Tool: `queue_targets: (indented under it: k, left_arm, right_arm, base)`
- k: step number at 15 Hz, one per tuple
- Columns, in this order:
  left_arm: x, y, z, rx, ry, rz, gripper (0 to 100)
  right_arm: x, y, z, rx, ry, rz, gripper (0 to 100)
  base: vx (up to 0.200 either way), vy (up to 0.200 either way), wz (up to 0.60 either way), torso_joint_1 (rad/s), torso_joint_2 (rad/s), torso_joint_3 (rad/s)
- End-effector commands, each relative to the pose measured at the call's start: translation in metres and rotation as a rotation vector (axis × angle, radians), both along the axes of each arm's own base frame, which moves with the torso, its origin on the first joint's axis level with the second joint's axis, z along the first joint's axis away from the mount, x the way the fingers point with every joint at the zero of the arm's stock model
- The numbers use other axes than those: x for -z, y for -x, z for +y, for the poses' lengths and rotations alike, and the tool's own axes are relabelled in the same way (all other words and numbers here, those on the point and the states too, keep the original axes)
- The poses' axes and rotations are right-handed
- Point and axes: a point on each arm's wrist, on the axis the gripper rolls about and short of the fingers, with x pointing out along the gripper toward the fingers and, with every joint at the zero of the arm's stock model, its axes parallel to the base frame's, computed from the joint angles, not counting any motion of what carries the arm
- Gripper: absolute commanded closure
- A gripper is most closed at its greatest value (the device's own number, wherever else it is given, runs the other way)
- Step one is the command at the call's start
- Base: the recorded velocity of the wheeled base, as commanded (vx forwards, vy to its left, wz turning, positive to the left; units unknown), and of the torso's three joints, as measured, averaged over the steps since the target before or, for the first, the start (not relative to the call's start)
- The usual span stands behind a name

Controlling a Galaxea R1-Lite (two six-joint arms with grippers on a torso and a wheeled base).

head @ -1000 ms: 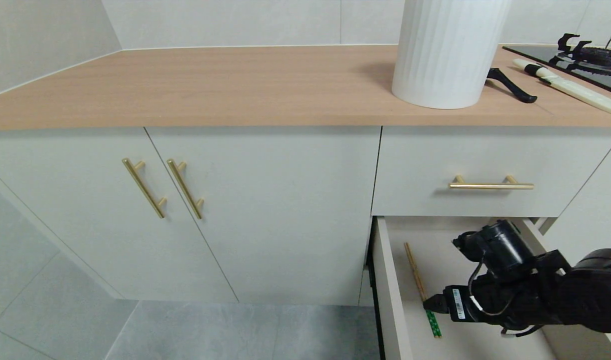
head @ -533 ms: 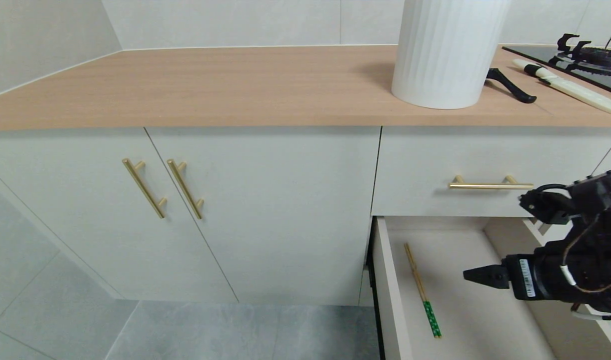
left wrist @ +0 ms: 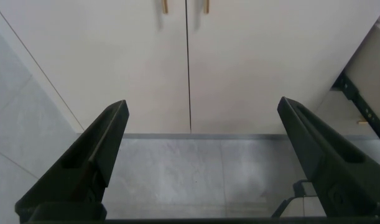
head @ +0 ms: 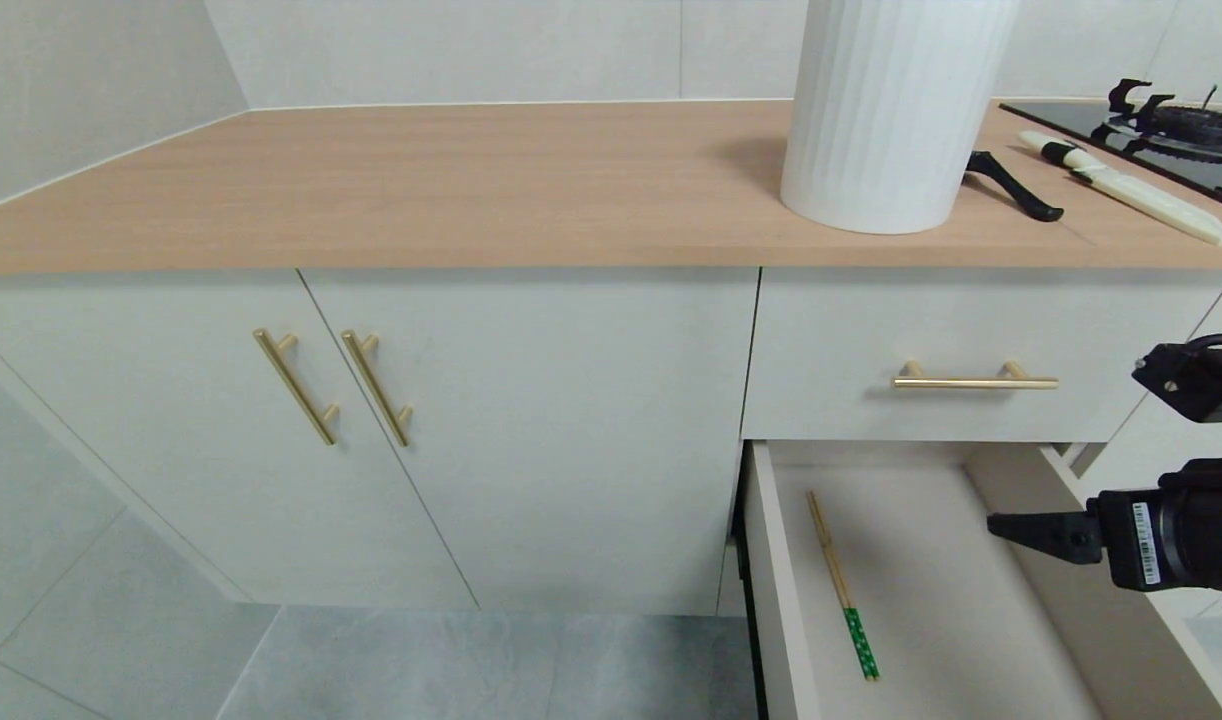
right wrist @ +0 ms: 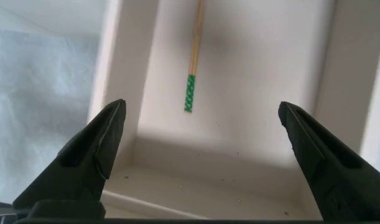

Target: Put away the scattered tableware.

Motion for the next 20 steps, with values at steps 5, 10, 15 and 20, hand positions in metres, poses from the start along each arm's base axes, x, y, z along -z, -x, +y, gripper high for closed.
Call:
queue_targets:
  k: [5, 10, 15, 20]
  left_arm:
    - [0.0001, 0.0, 0.0, 0.0, 0.0, 0.001, 0]
    - [0.0001, 0.0, 0.0, 0.0, 0.0, 0.001, 0]
    - [0.0001, 0.0, 0.0, 0.0, 0.0, 0.001, 0]
    - [0.0001, 0.0, 0.0, 0.0, 0.0, 0.001, 0]
  right_arm:
    - [-0.0018, 0.0039, -0.0014, 0.0, -0.005, -0.013, 0]
    - [-0.0019, 0.0046, -0.0017, -0.001, -0.004, -0.015, 0]
    - [0.0003, 0.0047, -0.0017, -0.014, 0.013, -0.011, 0]
    - [-0.0033, 0.0099, -0.0037, -0.033, 0.031, -0.043, 0]
  base:
    - [0.0, 0.0, 0.0, 0.166, -0.35, -0.246]
    - [0.0, 0.0, 0.0, 0.15, -0.51, -0.252]
    - [0.0, 0.0, 0.0, 0.28, -0.47, -0.261]
    - [0.0, 0.0, 0.0, 0.167, -0.34, -0.18]
